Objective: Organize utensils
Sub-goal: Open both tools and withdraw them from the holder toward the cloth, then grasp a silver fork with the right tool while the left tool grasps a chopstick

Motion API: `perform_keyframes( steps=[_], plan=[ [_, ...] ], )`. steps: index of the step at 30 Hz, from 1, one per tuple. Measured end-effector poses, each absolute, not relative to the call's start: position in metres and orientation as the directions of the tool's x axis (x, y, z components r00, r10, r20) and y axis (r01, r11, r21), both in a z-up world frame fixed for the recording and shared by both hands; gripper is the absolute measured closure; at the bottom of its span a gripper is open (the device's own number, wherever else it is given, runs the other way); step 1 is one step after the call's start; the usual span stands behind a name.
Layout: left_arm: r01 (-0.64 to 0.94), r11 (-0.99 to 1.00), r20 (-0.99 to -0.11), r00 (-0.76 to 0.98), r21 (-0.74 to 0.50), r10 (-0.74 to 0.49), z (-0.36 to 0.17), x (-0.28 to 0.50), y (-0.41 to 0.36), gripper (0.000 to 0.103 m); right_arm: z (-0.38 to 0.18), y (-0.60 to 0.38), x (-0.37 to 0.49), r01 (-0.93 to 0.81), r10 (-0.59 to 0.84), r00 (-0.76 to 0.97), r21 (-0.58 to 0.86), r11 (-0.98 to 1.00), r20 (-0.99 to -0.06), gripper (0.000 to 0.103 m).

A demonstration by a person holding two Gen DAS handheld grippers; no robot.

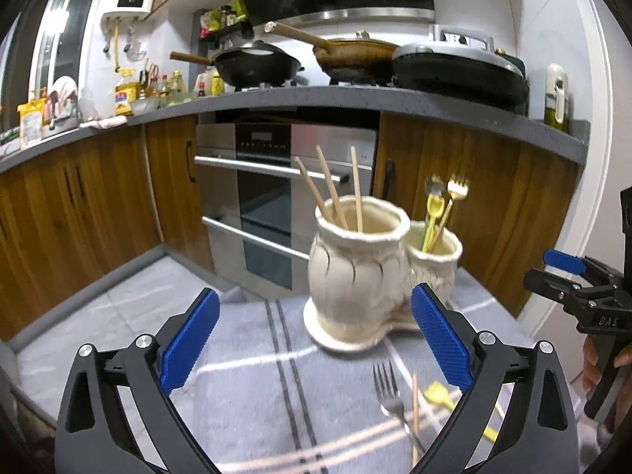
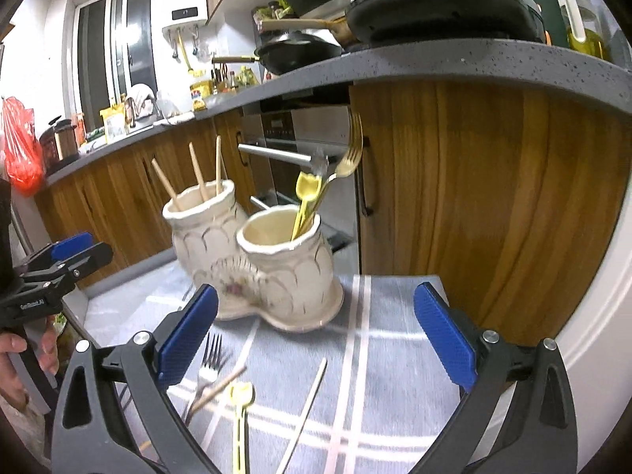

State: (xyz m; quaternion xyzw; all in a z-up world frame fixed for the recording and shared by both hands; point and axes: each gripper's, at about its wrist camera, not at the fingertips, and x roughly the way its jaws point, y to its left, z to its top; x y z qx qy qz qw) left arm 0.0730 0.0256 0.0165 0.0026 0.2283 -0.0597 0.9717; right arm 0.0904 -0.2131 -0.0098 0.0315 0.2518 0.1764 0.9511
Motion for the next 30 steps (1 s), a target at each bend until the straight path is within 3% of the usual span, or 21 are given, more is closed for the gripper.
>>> perform_keyframes(
  steps=[12, 22, 24, 27, 29, 30],
  plan=[
    [0.087, 0.995, -0.572, 0.815, -0.042, -0.095, -0.020, 0.033, 0.042, 0.006, -0.045, -0.185, 0.060, -0.356, 0.346, 0.741, 0.100, 0.929, -0.576, 0.005],
    [0.035, 0.998, -0.602, 0.797, -0.045, -0.055, -0.037, 0.014, 0.059, 0.006, -0.074, -0.123, 0.048, -0.431, 0.324, 0.672, 0.004, 0.902, -0.666, 0.006],
    [0.038, 0.998, -0.601, 0.796, -0.058, -0.065, -0.038, 0.012, 0.061, 0.006, -0.080, -0.110, 0.049, -0.447, 0.319, 0.649, -0.006, 0.895, -0.691, 0.013],
    [0.036, 0.997, -0.600, 0.796, -0.072, -0.073, -0.040, 0.012, 0.064, 0.006, -0.088, -0.098, 0.053, -0.449, 0.308, 0.618, -0.002, 0.894, -0.723, 0.033],
    [0.036, 0.996, -0.603, 0.794, -0.082, -0.079, -0.041, 0.013, 0.065, 0.006, -0.091, -0.092, 0.056, -0.439, 0.299, 0.600, 0.007, 0.898, -0.742, 0.052],
    [0.038, 0.995, -0.604, 0.793, -0.089, -0.084, -0.041, 0.013, 0.066, 0.006, -0.092, -0.090, 0.058, -0.434, 0.296, 0.595, 0.011, 0.901, -0.748, 0.056]
  ],
)
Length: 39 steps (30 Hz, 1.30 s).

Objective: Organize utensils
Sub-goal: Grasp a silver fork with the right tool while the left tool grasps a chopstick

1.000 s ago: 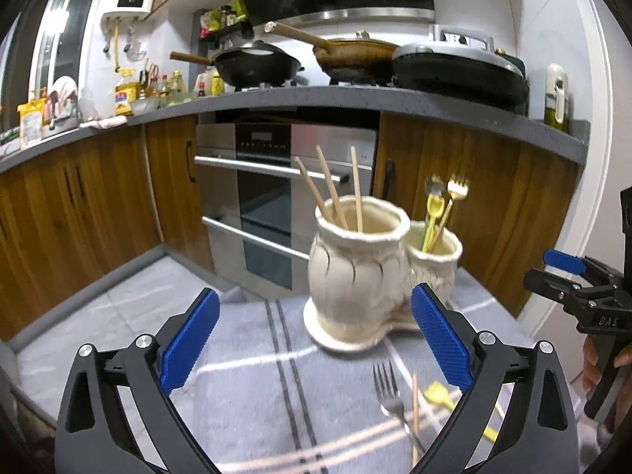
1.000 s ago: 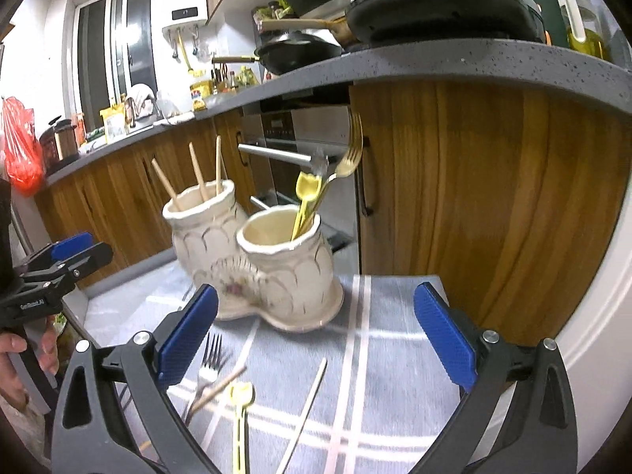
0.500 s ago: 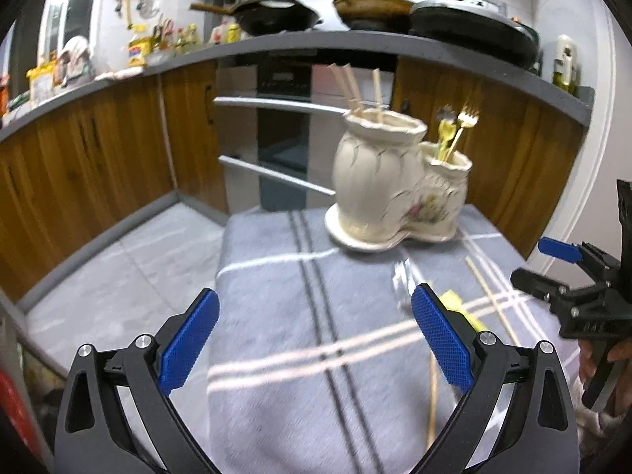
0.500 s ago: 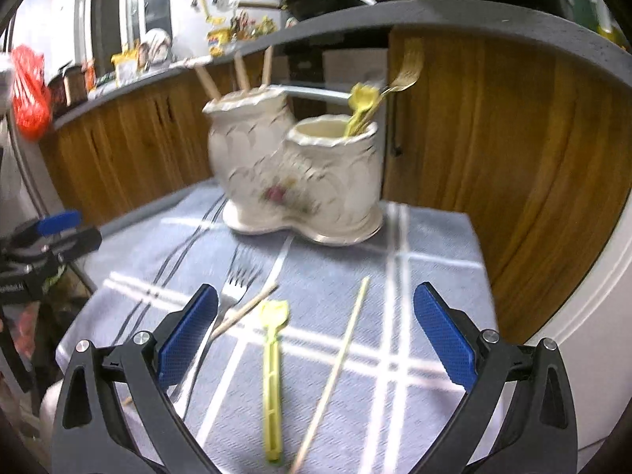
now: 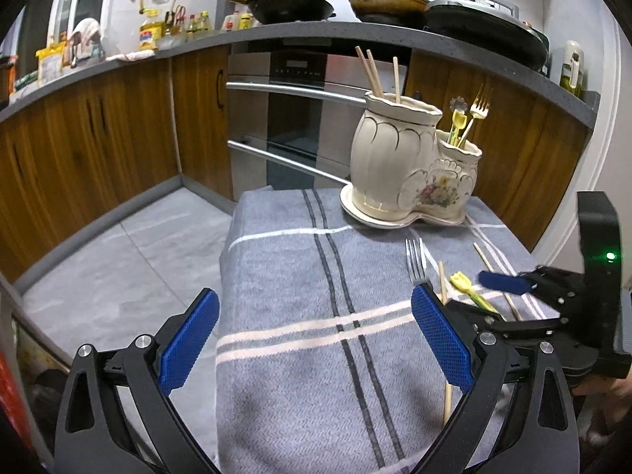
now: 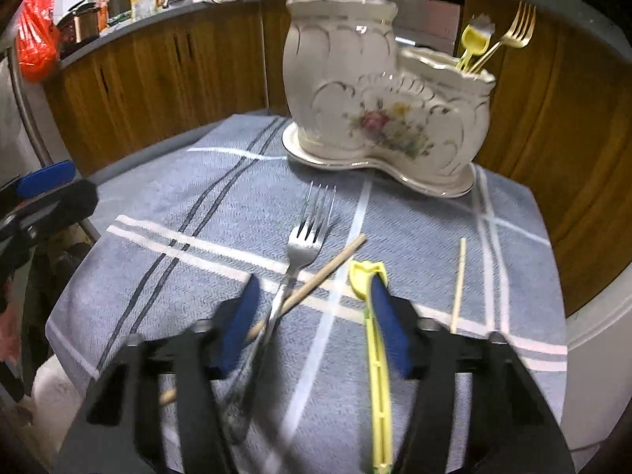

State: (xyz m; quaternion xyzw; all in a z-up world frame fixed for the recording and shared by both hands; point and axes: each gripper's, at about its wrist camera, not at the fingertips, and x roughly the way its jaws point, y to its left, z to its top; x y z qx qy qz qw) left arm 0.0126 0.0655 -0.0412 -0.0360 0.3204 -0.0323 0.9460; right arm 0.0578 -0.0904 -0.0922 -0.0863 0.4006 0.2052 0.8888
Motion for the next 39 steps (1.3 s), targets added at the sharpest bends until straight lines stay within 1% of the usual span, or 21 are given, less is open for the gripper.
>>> perform_keyframes(
  steps=[1, 2, 4, 6, 12, 18, 24, 30, 32, 35, 39],
  plan=[
    [0.040, 0.995, -0.604, 0.792, -0.093, -0.088, -0.041, 0.013, 0.065, 0.006, -0.093, -0.089, 0.060, -0.431, 0.299, 0.585, 0.023, 0.902, -0.754, 0.067],
    [0.042, 0.994, -0.603, 0.793, -0.098, -0.093, -0.041, 0.013, 0.065, 0.006, -0.093, -0.087, 0.061, -0.432, 0.306, 0.572, 0.037, 0.901, -0.761, 0.076],
    [0.048, 0.993, -0.598, 0.795, -0.109, -0.104, -0.041, 0.011, 0.065, 0.006, -0.093, -0.083, 0.062, -0.438, 0.313, 0.560, 0.047, 0.898, -0.767, 0.077],
    [0.053, 0.991, -0.595, 0.796, -0.119, -0.114, -0.041, 0.011, 0.065, 0.006, -0.093, -0.078, 0.061, -0.446, 0.312, 0.552, 0.043, 0.894, -0.774, 0.082],
    [0.064, 0.989, -0.589, 0.797, -0.137, -0.133, -0.040, 0.009, 0.063, 0.006, -0.098, -0.069, 0.064, -0.443, 0.294, 0.524, 0.039, 0.895, -0.799, 0.083],
    [0.066, 0.988, -0.589, 0.797, -0.139, -0.136, -0.040, 0.008, 0.061, 0.006, -0.098, -0.055, 0.069, -0.456, 0.247, 0.539, -0.033, 0.889, -0.805, 0.084],
    [0.055, 0.985, -0.581, 0.801, -0.166, -0.143, -0.038, 0.008, 0.065, 0.006, -0.101, -0.048, 0.077, -0.470, 0.225, 0.527, -0.061, 0.881, -0.820, 0.084],
    [0.051, 0.985, -0.580, 0.802, -0.168, -0.140, -0.038, 0.009, 0.066, 0.006, -0.101, -0.055, 0.071, -0.479, 0.241, 0.518, -0.045, 0.877, -0.821, 0.088],
    [0.055, 0.984, -0.583, 0.800, -0.170, -0.145, -0.038, 0.010, 0.066, 0.006, -0.103, -0.053, 0.073, -0.483, 0.247, 0.520, -0.043, 0.875, -0.817, 0.094],
    [0.056, 0.985, -0.585, 0.798, -0.163, -0.142, -0.039, 0.010, 0.065, 0.006, -0.103, -0.055, 0.070, -0.479, 0.253, 0.526, -0.037, 0.877, -0.812, 0.097],
    [0.054, 0.986, -0.586, 0.798, -0.159, -0.138, -0.038, 0.009, 0.066, 0.006, -0.101, -0.058, 0.069, -0.474, 0.265, 0.525, -0.020, 0.880, -0.809, 0.098]
  ],
)
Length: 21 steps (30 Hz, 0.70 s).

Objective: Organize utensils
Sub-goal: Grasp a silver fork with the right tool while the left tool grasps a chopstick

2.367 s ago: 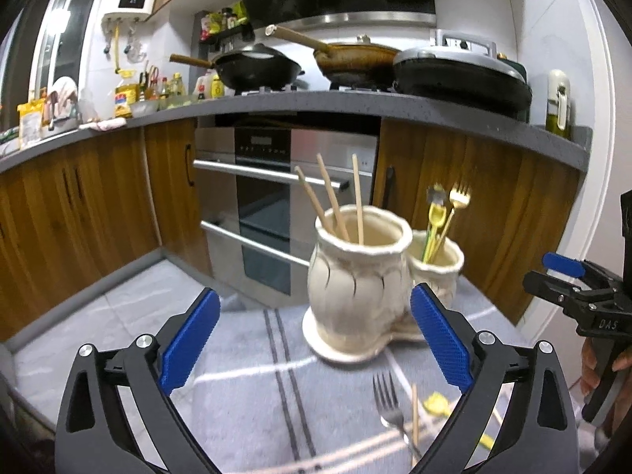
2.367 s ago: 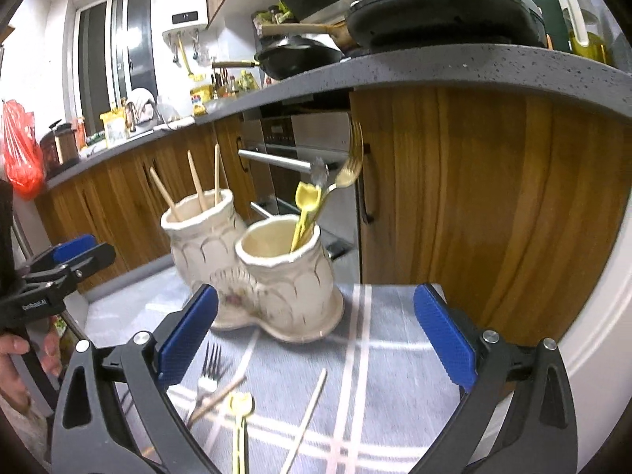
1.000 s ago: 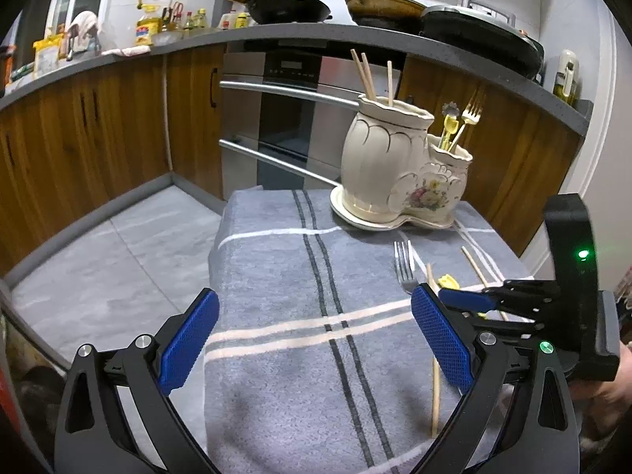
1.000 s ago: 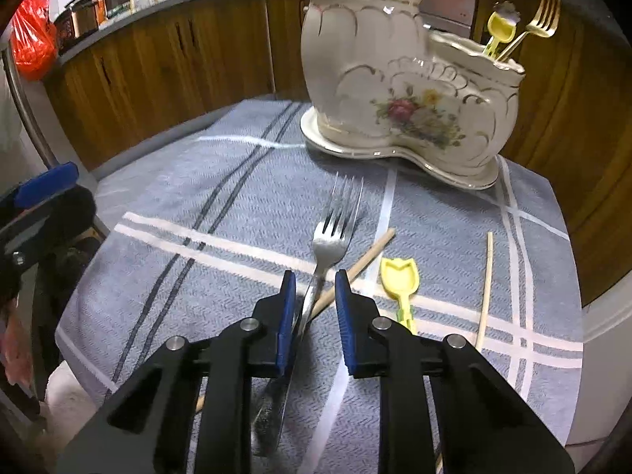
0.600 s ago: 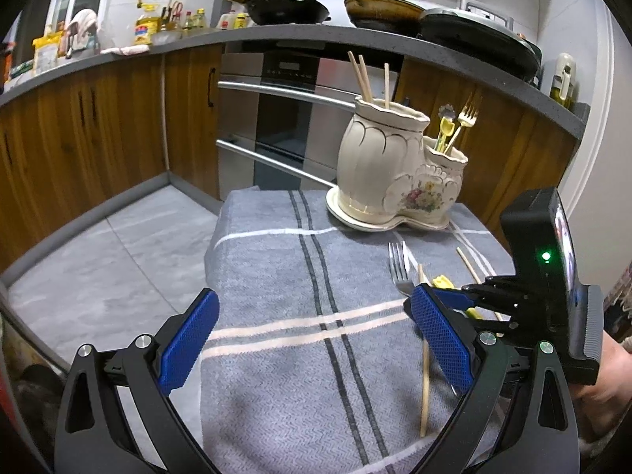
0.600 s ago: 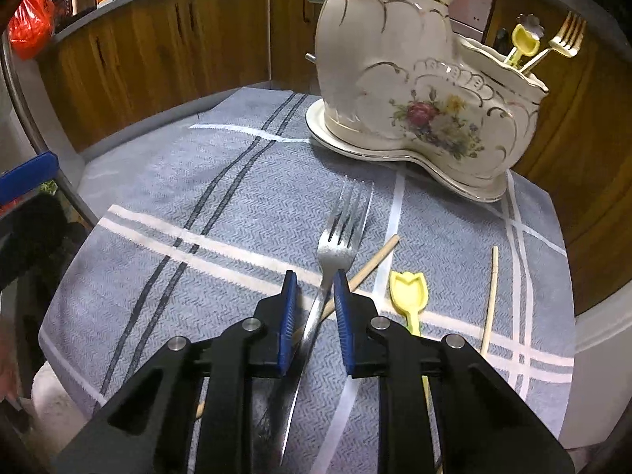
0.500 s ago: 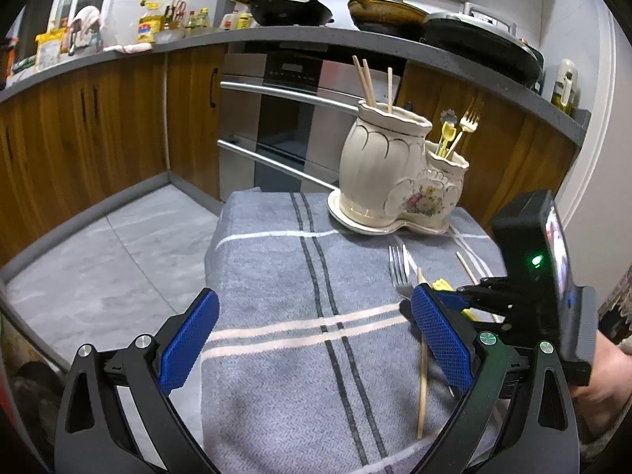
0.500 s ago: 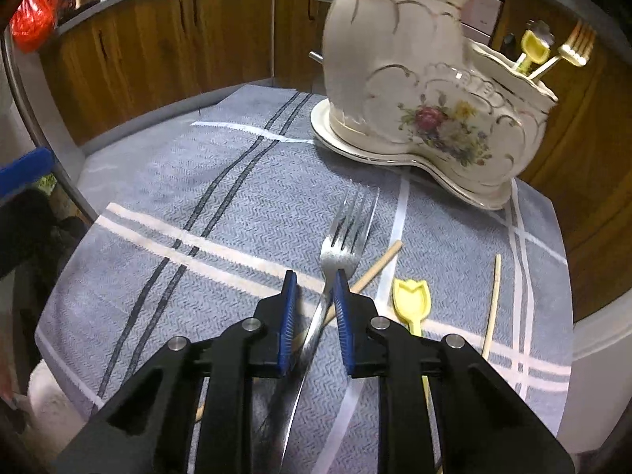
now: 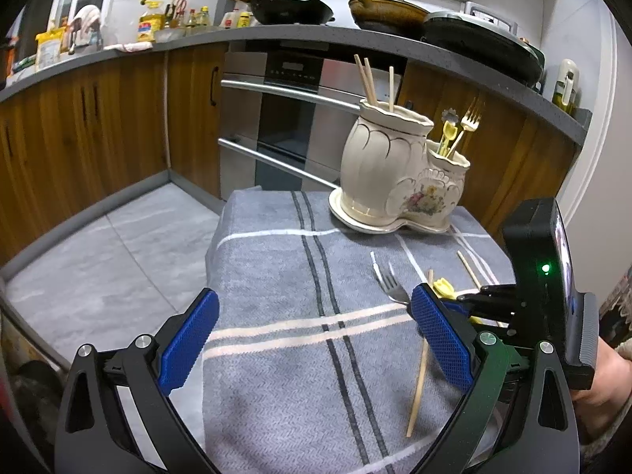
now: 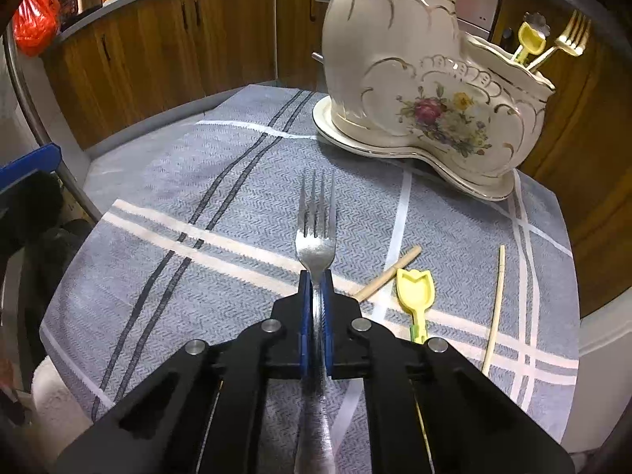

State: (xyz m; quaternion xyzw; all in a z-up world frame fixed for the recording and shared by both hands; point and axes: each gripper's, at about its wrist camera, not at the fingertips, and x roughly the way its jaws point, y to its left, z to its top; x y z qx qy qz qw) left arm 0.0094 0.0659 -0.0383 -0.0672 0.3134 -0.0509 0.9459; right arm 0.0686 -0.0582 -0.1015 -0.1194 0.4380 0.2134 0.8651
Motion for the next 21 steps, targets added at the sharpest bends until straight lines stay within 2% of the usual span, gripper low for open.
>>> perform_keyframes(
  steps=[21],
  plan=[
    [0.116, 0.992, -0.662, 0.740, -0.054, -0.123, -0.049, 0.026, 0.018, 0.006, -0.061, -0.117, 0.041, -0.432, 0.314, 0.630, 0.016, 0.902, -0.710, 0.098]
  ],
)
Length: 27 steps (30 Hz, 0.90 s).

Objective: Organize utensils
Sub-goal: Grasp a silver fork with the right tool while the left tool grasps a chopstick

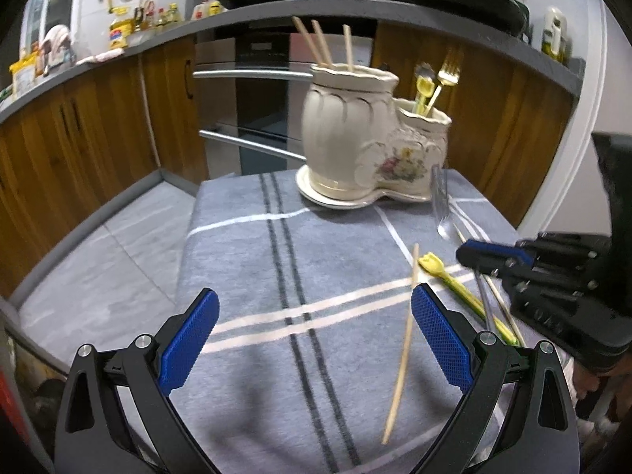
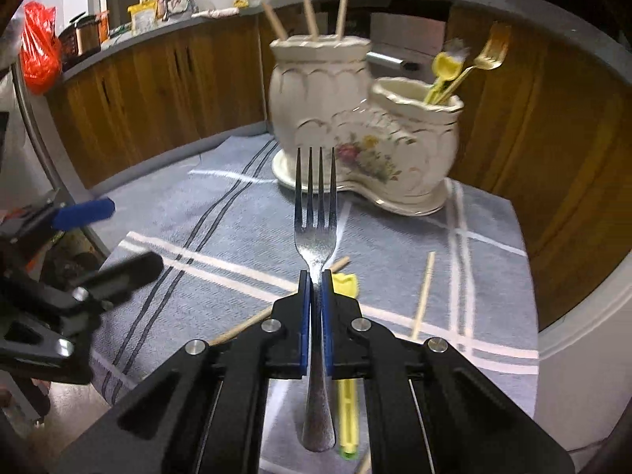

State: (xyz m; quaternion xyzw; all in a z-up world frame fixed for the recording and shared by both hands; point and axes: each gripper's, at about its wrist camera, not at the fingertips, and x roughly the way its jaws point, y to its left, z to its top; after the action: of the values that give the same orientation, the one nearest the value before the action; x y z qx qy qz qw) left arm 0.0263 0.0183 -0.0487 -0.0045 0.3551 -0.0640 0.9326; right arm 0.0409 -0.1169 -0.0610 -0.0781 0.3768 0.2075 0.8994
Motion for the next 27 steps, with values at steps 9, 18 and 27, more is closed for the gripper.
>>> perform_keyframes(
  steps=[9, 18, 27],
  plan=[
    [0.193, 0.981, -0.729, 0.674, 0.015, -0.121, -0.063, 0.047, -0.027, 0.008, -0.049, -0.156, 0.043, -0.410, 0.354, 0.662, 0.077, 0.909, -0.660, 0.098],
    [0.305, 0.947, -0.809, 0.578, 0.095, -0.105, -0.080, 0.072, -0.069, 0.036, -0.032, -0.193, 0.037, -0.387, 0.400, 0.708, 0.153, 0.909, -0.583, 0.098],
    [0.362, 0.928, -0.874, 0.476, 0.092, -0.099, -0.093, 0.091, -0.077, 0.072, -0.020, -0.216, 0.038, -0.371, 0.410, 0.743, 0.185, 0.910, -0.529, 0.098]
  ],
)
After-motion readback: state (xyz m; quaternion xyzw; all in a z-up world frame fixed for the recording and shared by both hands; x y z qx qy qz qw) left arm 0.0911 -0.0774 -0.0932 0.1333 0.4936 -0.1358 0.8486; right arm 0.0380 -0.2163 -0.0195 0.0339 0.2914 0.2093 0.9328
